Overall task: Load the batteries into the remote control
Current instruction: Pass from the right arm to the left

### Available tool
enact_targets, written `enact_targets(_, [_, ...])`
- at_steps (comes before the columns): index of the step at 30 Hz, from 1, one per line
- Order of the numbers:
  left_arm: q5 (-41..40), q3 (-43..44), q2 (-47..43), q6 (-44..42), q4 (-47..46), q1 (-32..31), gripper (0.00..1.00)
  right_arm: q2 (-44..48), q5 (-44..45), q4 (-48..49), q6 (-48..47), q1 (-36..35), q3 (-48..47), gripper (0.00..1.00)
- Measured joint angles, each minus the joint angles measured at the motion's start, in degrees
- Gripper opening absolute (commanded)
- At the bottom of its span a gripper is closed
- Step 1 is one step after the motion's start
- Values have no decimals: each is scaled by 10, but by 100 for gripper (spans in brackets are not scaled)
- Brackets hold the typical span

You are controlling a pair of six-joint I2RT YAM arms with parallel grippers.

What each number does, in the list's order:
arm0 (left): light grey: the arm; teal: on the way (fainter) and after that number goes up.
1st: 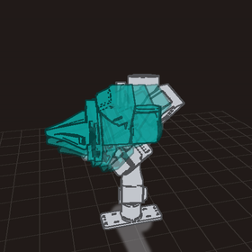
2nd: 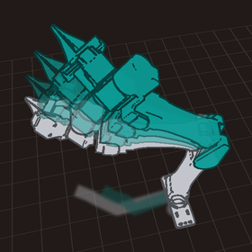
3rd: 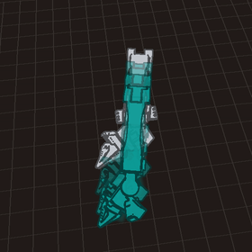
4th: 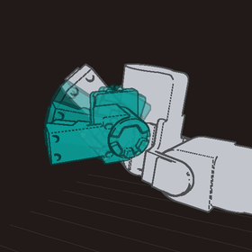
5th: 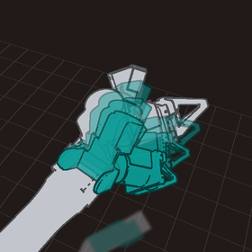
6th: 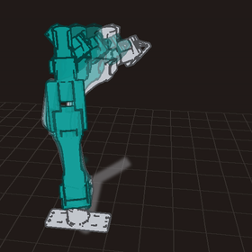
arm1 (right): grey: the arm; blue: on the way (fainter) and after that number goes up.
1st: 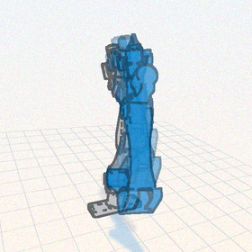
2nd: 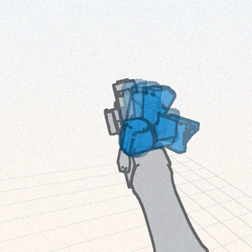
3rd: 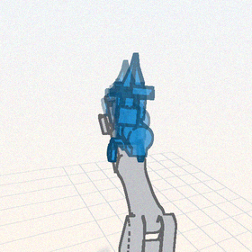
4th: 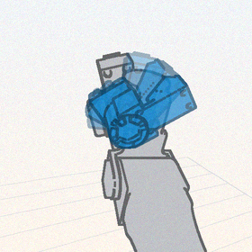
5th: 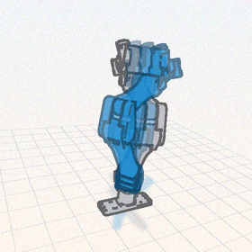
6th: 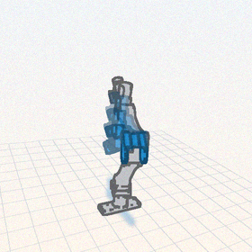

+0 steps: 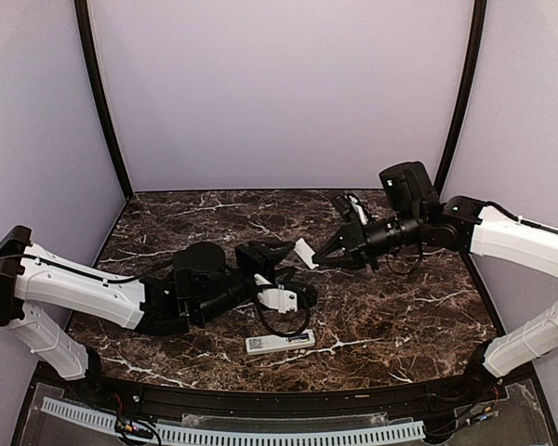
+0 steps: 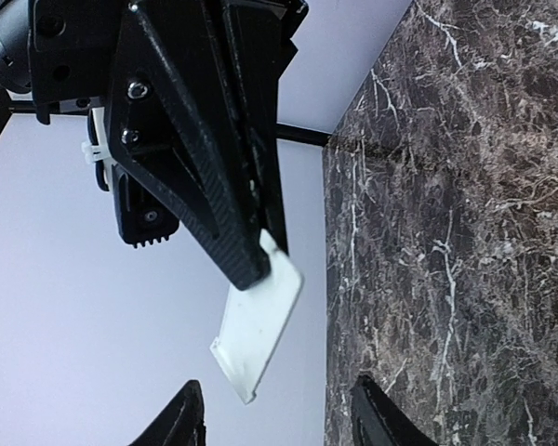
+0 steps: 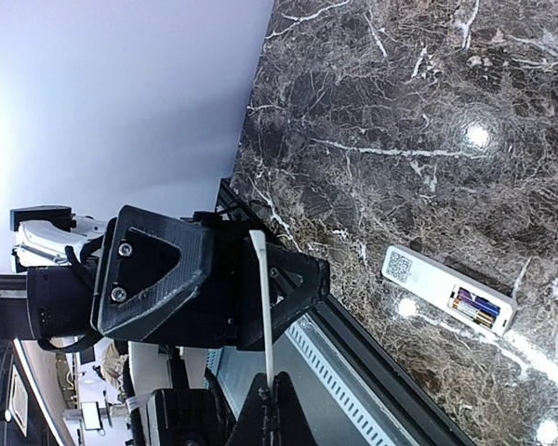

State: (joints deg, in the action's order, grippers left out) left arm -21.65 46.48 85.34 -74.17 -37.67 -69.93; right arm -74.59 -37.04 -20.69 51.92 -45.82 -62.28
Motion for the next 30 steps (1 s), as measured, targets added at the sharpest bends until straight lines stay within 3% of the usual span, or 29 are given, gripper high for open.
enact_targets(8, [-50, 0, 33, -70, -103, -1, 50, 5, -5, 27, 20, -3, 0, 0])
enact_targets(13, [-65, 1, 55, -88, -123, -3, 29, 5, -8, 35, 24, -3, 0, 0])
enact_targets(23, [-71, 11, 60, -97, -143, -9, 23, 2, -10, 46, 28, -3, 7, 0])
enact_targets(28, [-72, 18, 71, -95, -148, -20, 1, -1, -11, 48, 31, -3, 8, 0])
enact_targets(30, [-81, 21, 76, -99, -150, -23, 0, -3, -11, 49, 36, -3, 8, 0])
